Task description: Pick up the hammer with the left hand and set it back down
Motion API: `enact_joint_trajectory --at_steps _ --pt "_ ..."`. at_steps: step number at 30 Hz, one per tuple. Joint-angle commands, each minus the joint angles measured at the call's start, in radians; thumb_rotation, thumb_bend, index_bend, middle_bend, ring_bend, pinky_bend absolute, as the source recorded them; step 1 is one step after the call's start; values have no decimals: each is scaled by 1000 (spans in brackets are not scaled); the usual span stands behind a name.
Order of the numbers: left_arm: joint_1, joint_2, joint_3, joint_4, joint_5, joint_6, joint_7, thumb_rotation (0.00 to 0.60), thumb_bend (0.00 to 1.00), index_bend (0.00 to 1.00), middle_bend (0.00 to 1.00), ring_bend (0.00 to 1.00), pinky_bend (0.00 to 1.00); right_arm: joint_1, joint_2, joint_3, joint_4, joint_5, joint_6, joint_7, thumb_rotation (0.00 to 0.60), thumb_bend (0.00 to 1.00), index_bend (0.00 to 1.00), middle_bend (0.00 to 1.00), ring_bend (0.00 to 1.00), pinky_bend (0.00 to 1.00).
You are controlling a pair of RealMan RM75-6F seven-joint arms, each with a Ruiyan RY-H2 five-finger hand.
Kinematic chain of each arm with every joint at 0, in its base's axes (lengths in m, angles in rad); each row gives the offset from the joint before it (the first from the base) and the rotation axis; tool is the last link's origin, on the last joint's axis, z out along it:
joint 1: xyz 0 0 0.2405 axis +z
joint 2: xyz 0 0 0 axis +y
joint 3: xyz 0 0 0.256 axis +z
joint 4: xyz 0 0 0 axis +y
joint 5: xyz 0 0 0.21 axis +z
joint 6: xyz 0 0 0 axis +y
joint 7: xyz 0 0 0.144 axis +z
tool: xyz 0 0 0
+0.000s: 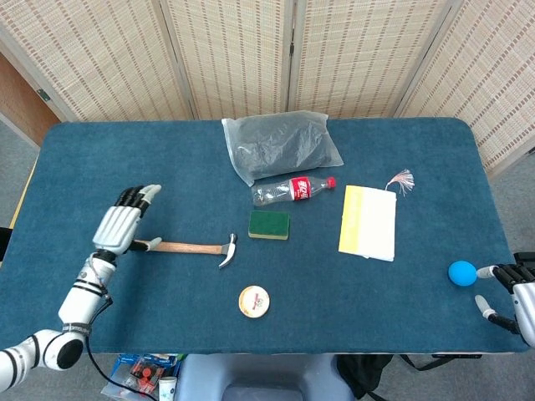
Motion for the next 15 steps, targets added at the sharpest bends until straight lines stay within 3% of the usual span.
enact_joint_trajectory --at_steps 1,7,15 --pt "119 94 42 -118 -32 137 90 600 179 0 0 0 14 8 -2 -3 4 -4 -13 6 600 291 398 395 320 298" --pt "248 153 115 -207 21 288 143 600 179 0 0 0 14 31 -8 0 6 -15 -35 5 600 290 398 395 319 298" --pt "381 157 160 -247 120 458 132 600 178 0 0 0 14 52 -14 4 -2 -23 -51 1 600 291 398 395 319 298"
